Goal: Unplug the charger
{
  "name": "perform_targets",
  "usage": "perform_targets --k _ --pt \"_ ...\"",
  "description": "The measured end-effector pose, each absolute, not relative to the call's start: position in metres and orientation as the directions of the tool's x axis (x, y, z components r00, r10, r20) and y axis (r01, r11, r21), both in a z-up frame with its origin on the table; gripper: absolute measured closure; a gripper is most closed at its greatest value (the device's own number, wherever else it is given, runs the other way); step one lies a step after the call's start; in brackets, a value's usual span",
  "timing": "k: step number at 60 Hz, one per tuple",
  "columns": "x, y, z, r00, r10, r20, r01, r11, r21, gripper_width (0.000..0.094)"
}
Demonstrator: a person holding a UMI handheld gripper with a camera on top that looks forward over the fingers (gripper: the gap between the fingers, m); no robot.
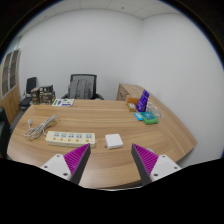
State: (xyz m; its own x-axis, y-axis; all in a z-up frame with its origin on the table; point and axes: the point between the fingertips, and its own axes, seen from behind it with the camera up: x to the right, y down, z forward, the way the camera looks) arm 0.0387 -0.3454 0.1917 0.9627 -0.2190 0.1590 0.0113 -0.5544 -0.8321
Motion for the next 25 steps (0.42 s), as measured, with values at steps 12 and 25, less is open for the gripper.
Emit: perform_targets --k 12,25 --pt "0.01 -0.389 0.209 0.96 -0.204 0.19 0.052 -0.539 -0.841 0.0077" --pt "-0.007 -0.411 0.217 0.963 -0.192 0.189 0.058 -0.538 -0.841 0.0077"
